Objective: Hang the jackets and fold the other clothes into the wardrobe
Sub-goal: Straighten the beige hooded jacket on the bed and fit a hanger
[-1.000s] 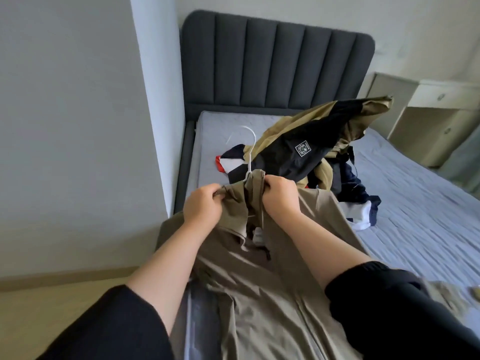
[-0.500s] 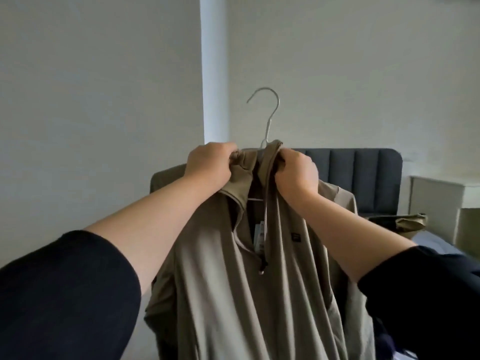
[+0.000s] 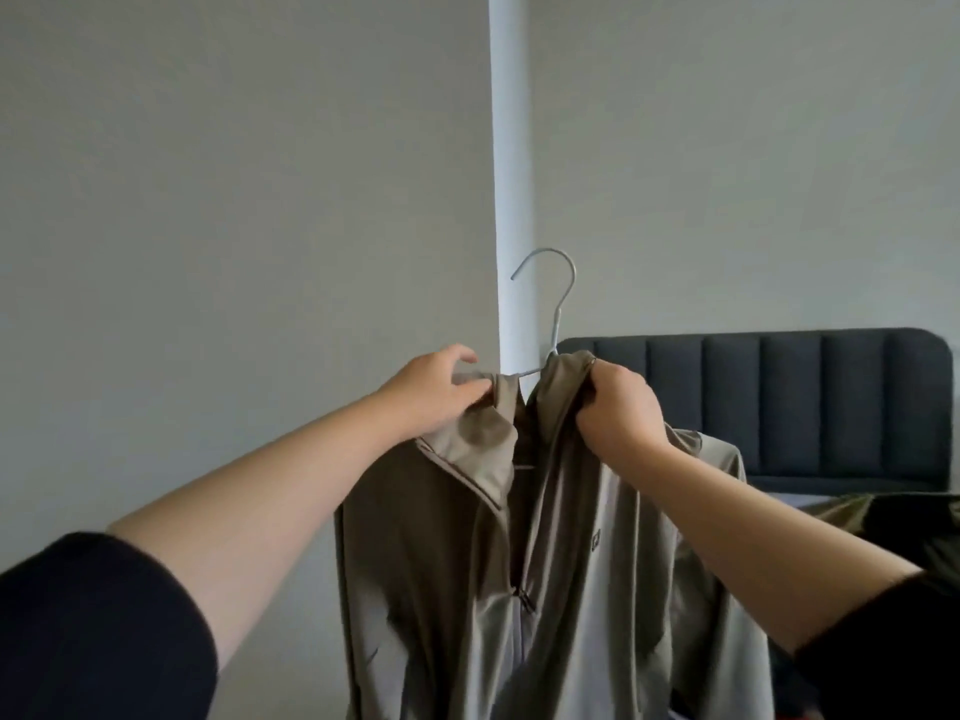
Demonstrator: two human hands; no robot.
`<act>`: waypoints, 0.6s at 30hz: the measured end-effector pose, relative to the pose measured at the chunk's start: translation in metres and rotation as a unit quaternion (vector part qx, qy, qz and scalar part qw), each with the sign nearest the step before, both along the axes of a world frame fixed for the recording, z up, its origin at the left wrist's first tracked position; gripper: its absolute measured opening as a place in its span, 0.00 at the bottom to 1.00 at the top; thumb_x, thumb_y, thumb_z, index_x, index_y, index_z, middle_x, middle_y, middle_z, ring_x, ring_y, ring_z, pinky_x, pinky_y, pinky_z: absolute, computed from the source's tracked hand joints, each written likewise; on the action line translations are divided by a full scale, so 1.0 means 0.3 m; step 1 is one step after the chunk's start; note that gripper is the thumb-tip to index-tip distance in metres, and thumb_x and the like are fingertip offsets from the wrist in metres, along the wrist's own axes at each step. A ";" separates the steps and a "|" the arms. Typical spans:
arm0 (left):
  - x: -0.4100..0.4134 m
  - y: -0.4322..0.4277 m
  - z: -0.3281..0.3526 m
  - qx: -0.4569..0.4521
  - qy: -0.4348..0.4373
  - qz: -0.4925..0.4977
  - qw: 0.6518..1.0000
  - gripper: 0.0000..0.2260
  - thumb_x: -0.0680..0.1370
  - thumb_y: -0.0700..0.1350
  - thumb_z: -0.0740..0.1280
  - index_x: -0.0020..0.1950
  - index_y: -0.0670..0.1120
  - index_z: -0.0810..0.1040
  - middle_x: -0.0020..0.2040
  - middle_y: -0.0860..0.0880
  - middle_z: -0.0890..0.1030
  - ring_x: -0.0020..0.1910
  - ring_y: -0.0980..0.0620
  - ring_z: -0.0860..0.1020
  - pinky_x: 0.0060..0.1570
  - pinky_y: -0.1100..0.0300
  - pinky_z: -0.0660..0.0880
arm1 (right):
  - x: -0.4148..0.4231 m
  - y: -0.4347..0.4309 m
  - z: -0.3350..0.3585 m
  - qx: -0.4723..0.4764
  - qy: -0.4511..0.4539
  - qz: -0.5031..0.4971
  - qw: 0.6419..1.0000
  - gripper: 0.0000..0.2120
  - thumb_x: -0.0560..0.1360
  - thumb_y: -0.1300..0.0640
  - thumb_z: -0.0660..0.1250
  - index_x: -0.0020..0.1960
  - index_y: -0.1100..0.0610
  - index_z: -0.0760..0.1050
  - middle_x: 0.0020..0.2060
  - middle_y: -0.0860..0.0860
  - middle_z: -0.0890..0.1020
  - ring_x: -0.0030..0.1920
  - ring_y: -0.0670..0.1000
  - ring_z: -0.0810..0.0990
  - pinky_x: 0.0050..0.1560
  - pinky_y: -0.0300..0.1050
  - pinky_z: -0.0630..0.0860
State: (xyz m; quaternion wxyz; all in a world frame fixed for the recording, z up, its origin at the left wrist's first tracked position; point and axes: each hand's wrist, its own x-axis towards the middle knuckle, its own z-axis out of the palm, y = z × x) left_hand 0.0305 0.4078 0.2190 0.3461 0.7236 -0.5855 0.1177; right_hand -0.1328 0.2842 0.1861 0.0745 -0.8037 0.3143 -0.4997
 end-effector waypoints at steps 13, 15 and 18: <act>0.008 -0.039 0.010 -0.034 -0.052 0.142 0.988 0.15 0.79 0.45 0.63 0.32 0.47 0.70 0.33 0.51 0.72 0.41 0.45 0.73 0.33 0.59 0.61 | 0.025 0.062 0.085 0.140 -0.065 0.084 0.984 0.17 0.75 0.56 0.64 0.30 0.60 0.68 0.24 0.51 0.71 0.28 0.50 0.69 0.29 0.40 0.64; 0.027 -0.028 0.029 -0.044 -0.052 0.168 0.983 0.15 0.78 0.45 0.63 0.31 0.47 0.69 0.34 0.50 0.72 0.41 0.45 0.72 0.35 0.59 0.62 | 0.057 0.110 0.090 0.098 -0.088 0.104 0.986 0.15 0.75 0.60 0.63 0.30 0.58 0.66 0.23 0.49 0.70 0.28 0.49 0.68 0.28 0.41 0.64; 0.090 0.017 0.068 -0.052 -0.041 0.168 0.984 0.16 0.78 0.45 0.64 0.30 0.47 0.68 0.36 0.48 0.73 0.42 0.45 0.72 0.38 0.59 0.62 | 0.103 0.205 0.067 0.019 -0.119 0.181 0.976 0.14 0.71 0.62 0.63 0.28 0.56 0.64 0.22 0.46 0.67 0.26 0.44 0.64 0.28 0.36 0.61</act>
